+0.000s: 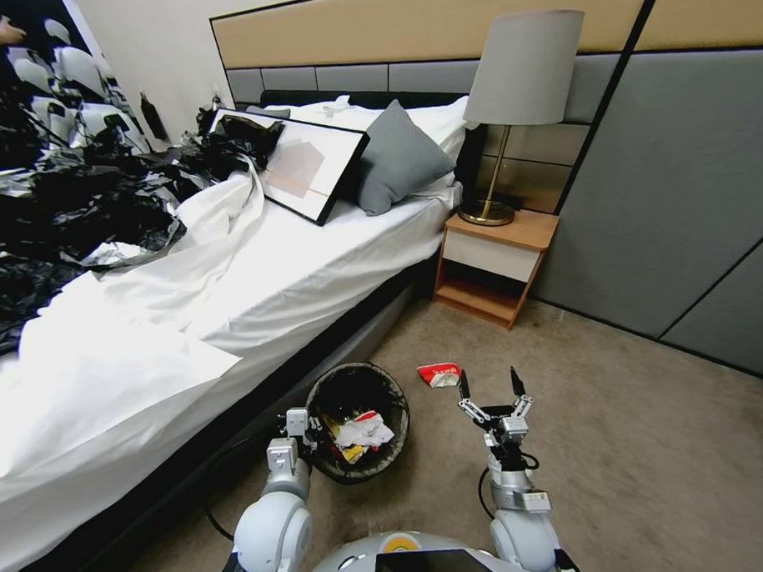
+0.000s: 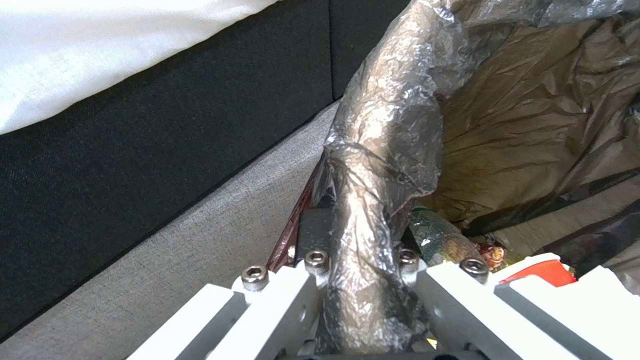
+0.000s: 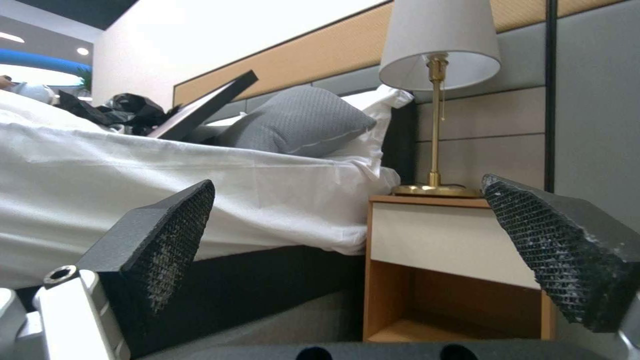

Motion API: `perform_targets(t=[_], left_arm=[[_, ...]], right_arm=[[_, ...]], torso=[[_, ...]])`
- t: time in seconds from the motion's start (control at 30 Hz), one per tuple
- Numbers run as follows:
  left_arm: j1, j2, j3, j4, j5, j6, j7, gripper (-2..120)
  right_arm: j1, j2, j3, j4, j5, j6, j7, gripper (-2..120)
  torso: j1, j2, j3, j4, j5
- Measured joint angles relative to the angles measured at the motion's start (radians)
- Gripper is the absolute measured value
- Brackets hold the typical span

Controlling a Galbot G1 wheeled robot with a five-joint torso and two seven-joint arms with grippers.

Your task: Pick up the trash bin, then pick up the garbage from the floor and place it into the trash bin.

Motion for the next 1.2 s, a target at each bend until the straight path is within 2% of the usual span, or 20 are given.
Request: perform_targets(t=[0.27, 0.53, 0.67, 0.8, 0.97, 1.03, 1.1, 1.2], left_arm=[[0.004, -0.001, 0.006, -0.001, 0.007, 0.0, 0.0, 0], [0.015, 0.002, 0.021, -0.011, 0.022, -0.003, 0.002, 0], [0.016, 0.003, 0.023, -0.013, 0.025, -0.003, 0.002, 0], [0.017, 0.004, 0.024, -0.016, 0.028, -0.003, 0.002, 0], [0.019, 0.006, 0.024, -0.018, 0.029, -0.003, 0.002, 0], [0.021, 0.006, 0.025, -0.019, 0.032, -0.003, 0.002, 0], [0.021, 0.005, 0.025, -0.02, 0.033, -0.003, 0.002, 0], [0.025, 0.0, 0.025, -0.02, 0.038, -0.003, 0.002, 0]], right_arm=[[0.028, -0.002, 0.005, -0.013, -0.017, 0.007, -0.003, 100], [0.124, -0.061, 0.027, -0.031, -0.013, -0.066, -0.018, 100], [0.169, -0.09, 0.014, -0.041, 0.016, -0.135, -0.021, 100], [0.219, -0.123, -0.013, -0.057, 0.071, -0.251, -0.021, 100], [0.249, -0.139, -0.027, -0.071, 0.093, -0.317, -0.021, 100], [0.293, -0.16, -0.053, -0.099, 0.115, -0.381, -0.014, 100], [0.307, -0.167, -0.063, -0.11, 0.125, -0.398, -0.01, 100], [0.407, -0.194, -0.132, -0.185, 0.195, -0.48, 0.02, 100]], torso=[[0.0, 0.0, 0.0, 0.0, 0.0001], [0.0, 0.0, 0.0, 0.0, 0.0001], [0.0, 0.0, 0.0, 0.0, 0.0], [0.0, 0.0, 0.0, 0.0, 0.0001], [0.0, 0.0, 0.0, -0.0002, 0.0001], [0.0, 0.0, 0.0, 0.0, 0.0001], [0.0, 0.0, 0.0, 0.0001, 0.0], [0.0, 0.0, 0.0, 0.0002, 0.0]])
